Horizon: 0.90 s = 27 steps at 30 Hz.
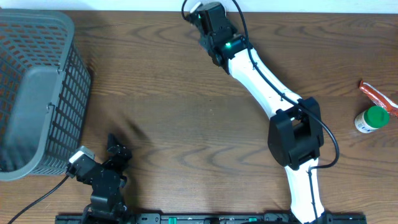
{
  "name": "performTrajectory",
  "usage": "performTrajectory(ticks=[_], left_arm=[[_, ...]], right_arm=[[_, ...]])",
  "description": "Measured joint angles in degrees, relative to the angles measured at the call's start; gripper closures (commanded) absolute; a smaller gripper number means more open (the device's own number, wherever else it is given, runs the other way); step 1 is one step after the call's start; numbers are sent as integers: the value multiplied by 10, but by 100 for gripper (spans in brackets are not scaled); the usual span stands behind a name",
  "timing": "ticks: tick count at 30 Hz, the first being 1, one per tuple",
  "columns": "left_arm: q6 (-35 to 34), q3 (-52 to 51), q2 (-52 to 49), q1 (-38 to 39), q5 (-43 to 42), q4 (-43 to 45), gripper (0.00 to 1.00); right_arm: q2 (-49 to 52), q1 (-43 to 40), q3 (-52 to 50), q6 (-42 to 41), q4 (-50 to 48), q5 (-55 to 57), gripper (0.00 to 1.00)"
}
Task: Scan the item barcode
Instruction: 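Hold the caplet box's end in front of the scanner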
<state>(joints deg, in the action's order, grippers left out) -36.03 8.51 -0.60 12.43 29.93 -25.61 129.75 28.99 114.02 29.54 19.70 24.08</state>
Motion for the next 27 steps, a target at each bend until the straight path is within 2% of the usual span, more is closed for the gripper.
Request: performTrajectory(ticks=[6,10,13,19,27], left_arm=[[0,0,0,0,0,0,7],[0,0,0,0,0,0,7],[0,0,0,0,0,0,7],[0,0,0,0,0,0,7],[0,0,0,0,0,0,6]], right_arm=[[45,0,2,97,-172,49,69],[96,0,3,192,-304,84,68],[131,-1,4,243,-366,92,67],[164,-2,4,285,-412,79,66],[172,1,23,279,-406,49,67]])
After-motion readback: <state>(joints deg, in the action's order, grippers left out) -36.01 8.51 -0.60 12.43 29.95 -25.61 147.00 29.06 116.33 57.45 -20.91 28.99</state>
